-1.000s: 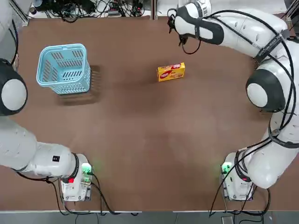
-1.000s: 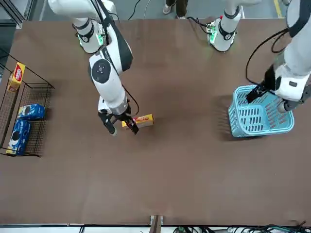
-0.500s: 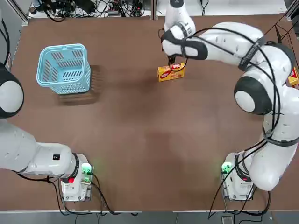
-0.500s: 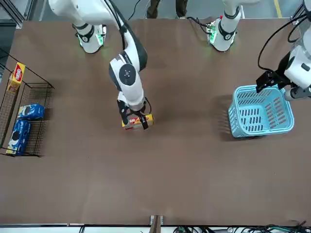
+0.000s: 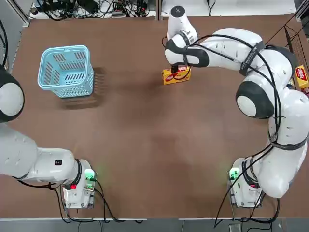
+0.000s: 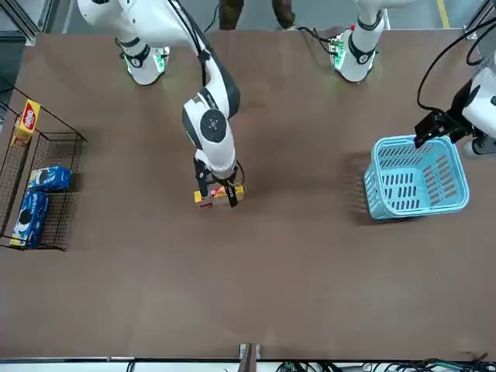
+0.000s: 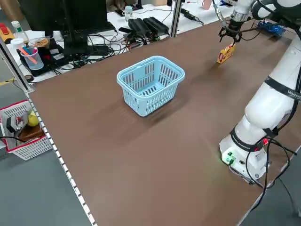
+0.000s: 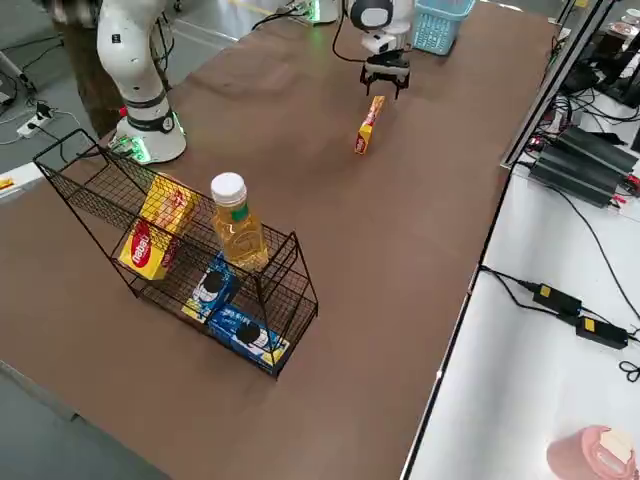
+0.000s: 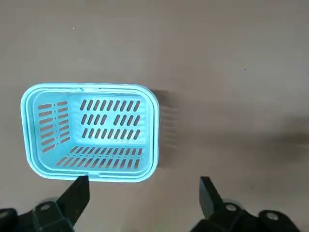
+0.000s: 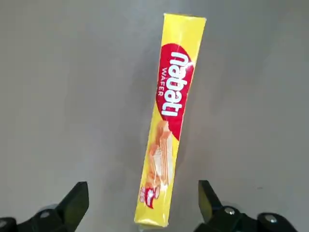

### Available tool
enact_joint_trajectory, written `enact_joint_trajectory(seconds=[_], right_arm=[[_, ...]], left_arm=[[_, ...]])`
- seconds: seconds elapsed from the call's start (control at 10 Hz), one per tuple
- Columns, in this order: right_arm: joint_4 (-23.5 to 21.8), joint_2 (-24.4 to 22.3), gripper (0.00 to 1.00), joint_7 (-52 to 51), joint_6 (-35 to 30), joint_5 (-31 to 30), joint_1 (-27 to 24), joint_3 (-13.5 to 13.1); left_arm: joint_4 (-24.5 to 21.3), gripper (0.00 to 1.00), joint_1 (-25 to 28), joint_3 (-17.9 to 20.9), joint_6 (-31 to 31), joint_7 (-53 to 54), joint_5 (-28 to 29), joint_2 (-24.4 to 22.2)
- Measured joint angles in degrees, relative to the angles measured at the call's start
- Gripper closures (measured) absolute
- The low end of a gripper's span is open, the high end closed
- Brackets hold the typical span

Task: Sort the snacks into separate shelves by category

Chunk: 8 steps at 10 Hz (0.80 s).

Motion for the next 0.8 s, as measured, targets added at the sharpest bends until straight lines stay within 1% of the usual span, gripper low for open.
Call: enact_joint_trajectory(seconds=[0.4, 0.8], right_arm=[[3.6, 2.4, 0.00, 0.7, 0.1, -3.2, -0.4, -0.3], [3.8, 3.7, 0.00, 1.6, 0.1, -4.5, -0.9, -0.3]], left_arm=[[1.6, 0.00, -0.3, -1.7, 0.0, -0.1, 0.0, 0.0], [1.6, 0.00, -0.2, -1.7, 0.0, 0.0, 0.0, 0.2]])
